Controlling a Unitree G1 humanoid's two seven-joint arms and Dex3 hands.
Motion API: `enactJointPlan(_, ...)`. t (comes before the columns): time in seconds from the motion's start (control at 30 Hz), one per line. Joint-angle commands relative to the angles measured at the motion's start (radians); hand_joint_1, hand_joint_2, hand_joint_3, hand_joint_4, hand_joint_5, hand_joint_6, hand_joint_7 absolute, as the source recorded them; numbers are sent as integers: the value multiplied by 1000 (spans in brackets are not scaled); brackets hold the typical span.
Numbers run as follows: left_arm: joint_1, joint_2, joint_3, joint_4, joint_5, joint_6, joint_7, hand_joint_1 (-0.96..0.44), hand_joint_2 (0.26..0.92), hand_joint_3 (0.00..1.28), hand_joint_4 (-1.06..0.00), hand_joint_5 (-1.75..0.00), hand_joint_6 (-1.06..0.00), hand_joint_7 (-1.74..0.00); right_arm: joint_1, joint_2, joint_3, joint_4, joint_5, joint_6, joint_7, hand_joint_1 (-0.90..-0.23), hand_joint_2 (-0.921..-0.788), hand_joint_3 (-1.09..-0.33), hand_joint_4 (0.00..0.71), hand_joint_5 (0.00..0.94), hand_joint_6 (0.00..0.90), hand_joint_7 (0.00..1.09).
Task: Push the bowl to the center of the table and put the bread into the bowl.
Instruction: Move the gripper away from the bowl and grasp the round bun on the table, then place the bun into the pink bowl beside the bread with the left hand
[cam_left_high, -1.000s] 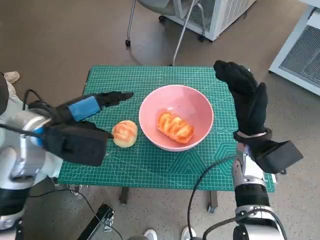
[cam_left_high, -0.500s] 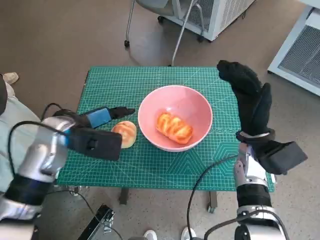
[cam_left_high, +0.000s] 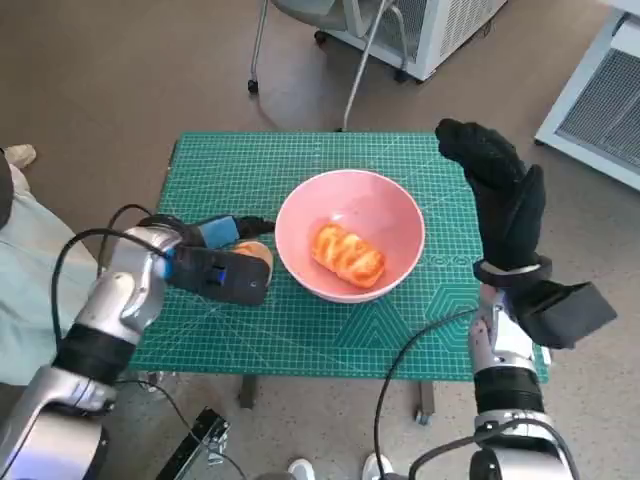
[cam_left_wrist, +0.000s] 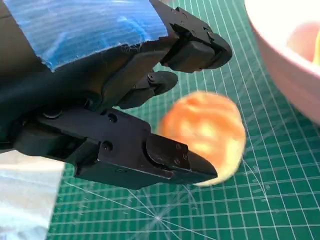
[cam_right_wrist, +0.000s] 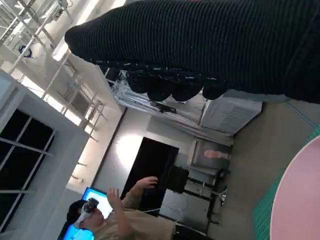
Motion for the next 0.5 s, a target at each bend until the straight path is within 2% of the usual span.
enactJointPlan(0.03,-40,-38,-28,96,10,-3,23,-57,832,10,-249,-28,-429,-58,16,0,-1,7,-6,2,-3,-424,-921,-627,457,5,138,843)
enactJointPlan(0.07,-44,-43,-31,111,10,-8,29,-49,839,13,-340,-72,-459,-72,17,0,-1,7,-6,2,-4,-424,-921,-628,456,4,139,843)
enactJointPlan(0.1,-48,-49,-37,130,12,-18,39,-47,841,14,-372,-88,-470,-76,18,0,-2,6,-7,2,-5,-423,-921,-628,456,4,139,842)
enactJointPlan(0.13,-51,-53,-42,146,12,-27,47,100,868,67,-448,-540,-521,-101,19,0,-1,5,-8,1,-7,-422,-921,-628,455,4,139,842)
enactJointPlan(0.17,-54,-55,-46,160,12,-40,58,193,887,102,-493,-835,-554,-116,21,0,-1,3,-9,1,-8,-422,-921,-629,454,3,139,842)
enactJointPlan(0.2,-56,-57,-50,171,12,-50,66,228,864,179,-497,-963,-582,-131,22,0,-1,2,-9,1,-9,-421,-921,-629,454,3,139,842)
enactJointPlan(0.23,-57,-55,-53,179,11,-67,76,282,792,372,-496,-1179,-620,-157,23,0,-1,0,-9,1,-10,-419,-921,-629,454,3,139,841)
enactJointPlan(0.27,-58,-54,-56,186,9,-79,85,316,748,494,-493,-1318,-662,-210,24,0,-1,-1,-10,1,-11,-416,-921,-630,453,3,140,840)
enactJointPlan(0.3,-58,-49,-59,192,9,-102,99,328,732,538,-492,-1368,-676,-230,25,-1,-2,-2,-11,0,-13,-415,-920,-631,453,3,140,840)
enactJointPlan(0.33,-58,-46,-62,197,8,-119,109,210,788,433,-500,-1358,-620,-619,26,-2,-2,-2,-12,-1,-14,-413,-920,-632,453,3,140,838)
enactJointPlan(0.37,-57,-39,-63,201,6,-142,123,135,836,347,-503,-1352,-581,-870,28,-1,-2,-4,-13,-1,-17,-411,-919,-634,453,3,141,837)
enactJointPlan(0.5,-58,-17,-66,212,6,-212,162,29,901,189,-522,-1454,-638,-968,31,-2,-1,-6,-18,-4,-25,-408,-915,-640,453,2,144,833)
